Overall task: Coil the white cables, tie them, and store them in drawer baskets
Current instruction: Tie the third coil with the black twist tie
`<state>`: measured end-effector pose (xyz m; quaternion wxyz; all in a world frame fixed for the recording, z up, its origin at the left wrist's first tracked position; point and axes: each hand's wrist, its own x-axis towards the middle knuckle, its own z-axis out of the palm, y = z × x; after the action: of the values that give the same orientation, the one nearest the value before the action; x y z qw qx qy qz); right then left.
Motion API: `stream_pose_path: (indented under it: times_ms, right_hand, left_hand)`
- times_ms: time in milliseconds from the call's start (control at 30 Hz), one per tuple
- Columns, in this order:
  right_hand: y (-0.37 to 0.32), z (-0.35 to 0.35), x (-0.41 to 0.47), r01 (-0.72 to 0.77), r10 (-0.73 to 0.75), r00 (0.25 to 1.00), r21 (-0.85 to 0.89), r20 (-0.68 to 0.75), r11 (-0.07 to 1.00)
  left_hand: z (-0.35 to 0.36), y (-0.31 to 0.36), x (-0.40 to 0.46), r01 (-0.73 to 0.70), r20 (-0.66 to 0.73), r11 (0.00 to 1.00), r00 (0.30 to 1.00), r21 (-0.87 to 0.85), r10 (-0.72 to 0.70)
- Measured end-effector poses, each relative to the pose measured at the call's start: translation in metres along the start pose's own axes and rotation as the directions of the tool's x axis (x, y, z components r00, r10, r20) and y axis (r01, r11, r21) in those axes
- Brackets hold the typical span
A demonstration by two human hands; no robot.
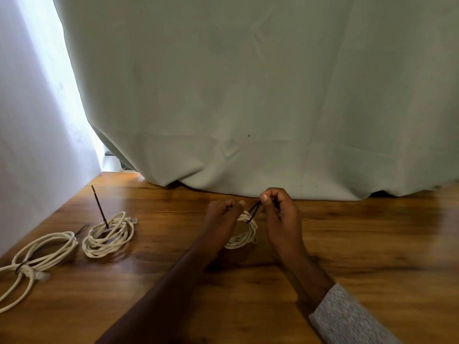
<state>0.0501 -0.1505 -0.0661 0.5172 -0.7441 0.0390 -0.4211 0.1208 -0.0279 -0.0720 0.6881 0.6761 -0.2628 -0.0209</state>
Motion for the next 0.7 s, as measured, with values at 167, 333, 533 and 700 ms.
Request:
stream_pose_path:
  times_ms: [167,333,533,700]
  right_hand:
    - [-0.004,-0.001,-0.001,0.152,-0.154,0.988,-0.118,-0.007,0.981]
    - [-0.007,-0.002,0.000,0.218,-0.217,0.976,-0.194,0.030,0.956]
    - [-0.005,-0.001,0.000,0.263,-0.258,0.965,-0.217,0.054,0.940]
    - [-0.012,0.002,-0.002,0.291,-0.287,0.957,-0.186,0.048,0.938]
  left_hand:
    - [0.001,-0.003,0.001,0.000,-0.086,1.000,0.996,0.025,0.002]
    - [0.003,-0.005,0.001,0.027,-0.145,1.000,0.989,0.010,-0.025]
    - [0.002,-0.004,0.004,0.079,-0.200,0.997,0.977,-0.014,-0.080]
    - [0.005,-0.001,0.000,0.087,-0.211,0.996,0.974,-0.012,-0.088]
